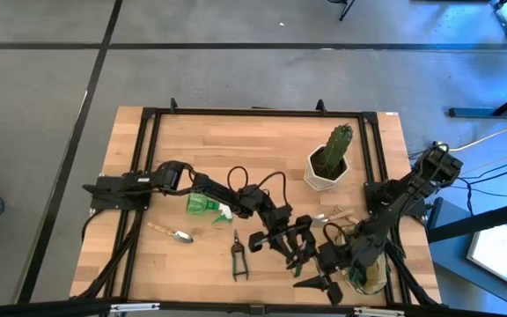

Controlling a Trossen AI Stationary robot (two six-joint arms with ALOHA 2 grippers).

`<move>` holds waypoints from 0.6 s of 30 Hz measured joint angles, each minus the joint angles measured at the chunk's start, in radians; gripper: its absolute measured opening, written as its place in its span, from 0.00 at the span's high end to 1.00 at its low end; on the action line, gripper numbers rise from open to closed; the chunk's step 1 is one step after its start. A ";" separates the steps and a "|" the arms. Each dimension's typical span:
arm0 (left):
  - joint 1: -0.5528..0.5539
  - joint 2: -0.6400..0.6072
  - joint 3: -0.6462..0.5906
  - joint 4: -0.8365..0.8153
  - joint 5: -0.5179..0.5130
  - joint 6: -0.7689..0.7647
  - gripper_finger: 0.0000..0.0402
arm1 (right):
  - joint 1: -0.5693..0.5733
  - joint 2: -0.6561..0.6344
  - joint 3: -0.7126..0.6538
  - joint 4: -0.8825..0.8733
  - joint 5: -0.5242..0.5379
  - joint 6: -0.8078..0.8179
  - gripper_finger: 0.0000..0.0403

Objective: Pick & Place Garden tools in Gardening bag
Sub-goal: Put the top grafting pruner into the side pocket of the white bag

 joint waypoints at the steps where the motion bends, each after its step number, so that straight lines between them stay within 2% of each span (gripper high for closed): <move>1: 0.000 0.000 -0.002 -0.002 -0.003 0.004 0.85 | -0.002 0.000 0.008 -0.015 0.001 0.001 0.46; 18: -0.012 0.000 -0.004 0.003 0.077 0.020 0.85 | 0.007 -0.016 0.028 -0.039 0.008 -0.017 0.47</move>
